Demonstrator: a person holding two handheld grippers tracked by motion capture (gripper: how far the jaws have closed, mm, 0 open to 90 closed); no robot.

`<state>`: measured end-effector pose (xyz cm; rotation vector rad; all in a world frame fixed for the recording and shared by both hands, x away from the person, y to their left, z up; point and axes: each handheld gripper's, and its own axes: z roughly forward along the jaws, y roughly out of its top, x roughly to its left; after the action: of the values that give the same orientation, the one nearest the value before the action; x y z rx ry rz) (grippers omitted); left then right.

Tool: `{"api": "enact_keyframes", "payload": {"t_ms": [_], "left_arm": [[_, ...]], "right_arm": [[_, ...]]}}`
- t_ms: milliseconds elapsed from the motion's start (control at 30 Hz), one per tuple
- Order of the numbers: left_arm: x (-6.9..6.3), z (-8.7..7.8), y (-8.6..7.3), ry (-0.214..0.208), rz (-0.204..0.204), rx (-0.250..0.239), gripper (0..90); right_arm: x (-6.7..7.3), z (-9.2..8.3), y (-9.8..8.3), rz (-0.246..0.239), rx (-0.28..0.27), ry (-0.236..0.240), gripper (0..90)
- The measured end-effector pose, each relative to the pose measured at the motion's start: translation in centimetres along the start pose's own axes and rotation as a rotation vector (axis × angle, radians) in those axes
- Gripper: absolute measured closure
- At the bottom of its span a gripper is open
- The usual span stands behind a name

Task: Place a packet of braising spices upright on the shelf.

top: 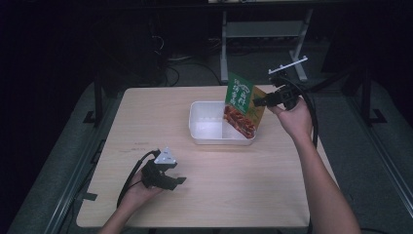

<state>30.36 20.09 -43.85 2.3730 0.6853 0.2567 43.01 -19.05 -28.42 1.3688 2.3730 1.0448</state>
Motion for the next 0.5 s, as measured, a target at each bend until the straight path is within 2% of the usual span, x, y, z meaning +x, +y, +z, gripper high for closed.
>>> {"api": "enact_keyframes", "payload": {"t_ms": [500], "left_arm": [[0.0, 0.0, 0.0, 0.000, -0.005, -0.001, 33.7]], "right_arm": [[-0.5, -1.3, -2.3, 0.007, -0.014, 0.039, 45.3]]}}
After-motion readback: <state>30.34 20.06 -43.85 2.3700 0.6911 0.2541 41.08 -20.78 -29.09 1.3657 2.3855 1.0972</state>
